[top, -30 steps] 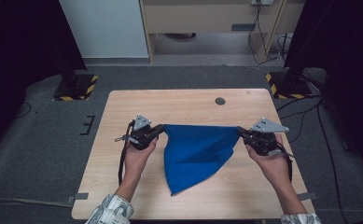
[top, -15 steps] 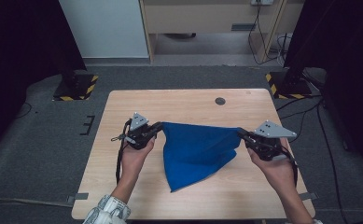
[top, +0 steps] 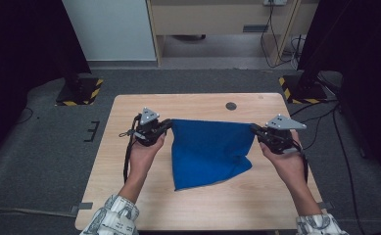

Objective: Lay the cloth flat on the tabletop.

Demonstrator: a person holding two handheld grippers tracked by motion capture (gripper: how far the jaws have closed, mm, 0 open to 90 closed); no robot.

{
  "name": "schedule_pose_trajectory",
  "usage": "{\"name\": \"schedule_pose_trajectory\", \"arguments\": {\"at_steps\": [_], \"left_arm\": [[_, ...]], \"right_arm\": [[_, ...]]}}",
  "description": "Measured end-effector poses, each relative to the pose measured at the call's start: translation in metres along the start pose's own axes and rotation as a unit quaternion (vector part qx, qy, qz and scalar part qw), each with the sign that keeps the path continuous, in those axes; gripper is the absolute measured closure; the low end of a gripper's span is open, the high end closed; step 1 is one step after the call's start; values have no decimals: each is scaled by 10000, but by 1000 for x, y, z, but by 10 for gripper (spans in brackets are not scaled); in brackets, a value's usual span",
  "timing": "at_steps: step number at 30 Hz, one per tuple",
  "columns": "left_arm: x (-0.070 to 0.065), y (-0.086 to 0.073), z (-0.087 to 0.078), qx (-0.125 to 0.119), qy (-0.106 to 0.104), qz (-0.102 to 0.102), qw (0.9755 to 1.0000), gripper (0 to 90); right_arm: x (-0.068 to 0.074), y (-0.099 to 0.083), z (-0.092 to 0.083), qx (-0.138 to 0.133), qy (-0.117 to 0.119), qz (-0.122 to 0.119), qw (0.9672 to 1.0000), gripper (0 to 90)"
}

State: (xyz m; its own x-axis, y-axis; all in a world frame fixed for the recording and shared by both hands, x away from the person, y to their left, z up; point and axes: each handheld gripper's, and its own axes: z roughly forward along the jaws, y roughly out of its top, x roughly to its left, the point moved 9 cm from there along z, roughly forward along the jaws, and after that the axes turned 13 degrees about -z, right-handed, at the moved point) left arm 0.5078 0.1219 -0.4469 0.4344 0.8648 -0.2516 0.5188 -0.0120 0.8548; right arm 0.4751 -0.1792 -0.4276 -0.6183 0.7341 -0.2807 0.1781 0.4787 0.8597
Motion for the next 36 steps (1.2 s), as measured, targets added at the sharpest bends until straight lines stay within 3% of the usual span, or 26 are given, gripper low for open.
{"name": "schedule_pose_trajectory", "arguments": {"at_steps": [7,13,19,27,32,34,36], "left_arm": [[8,0,23,227,256,83,9994,845],[12,4,40,383,295,121,9988,844],[14,4,66,544,327,78,9980,842],[28,-10,90,859,455,-167,9951,844],[29,-12,94,864,482,-234,9948,837],[31,-12,95,824,494,-343,9948,774],[32,-13,97,824,505,-442,9943,567]], "right_arm": [[-14,-20,32,208,7,205,9996,874],[-25,-34,54,367,-20,384,9986,874],[-38,-53,72,577,-151,627,9962,874],[-44,-69,102,818,-82,945,9921,878],[-44,-78,115,955,-130,1045,9898,866],[-44,-80,118,1031,-162,1073,9887,801],[-45,-83,121,1106,-209,1098,9876,671]]}}
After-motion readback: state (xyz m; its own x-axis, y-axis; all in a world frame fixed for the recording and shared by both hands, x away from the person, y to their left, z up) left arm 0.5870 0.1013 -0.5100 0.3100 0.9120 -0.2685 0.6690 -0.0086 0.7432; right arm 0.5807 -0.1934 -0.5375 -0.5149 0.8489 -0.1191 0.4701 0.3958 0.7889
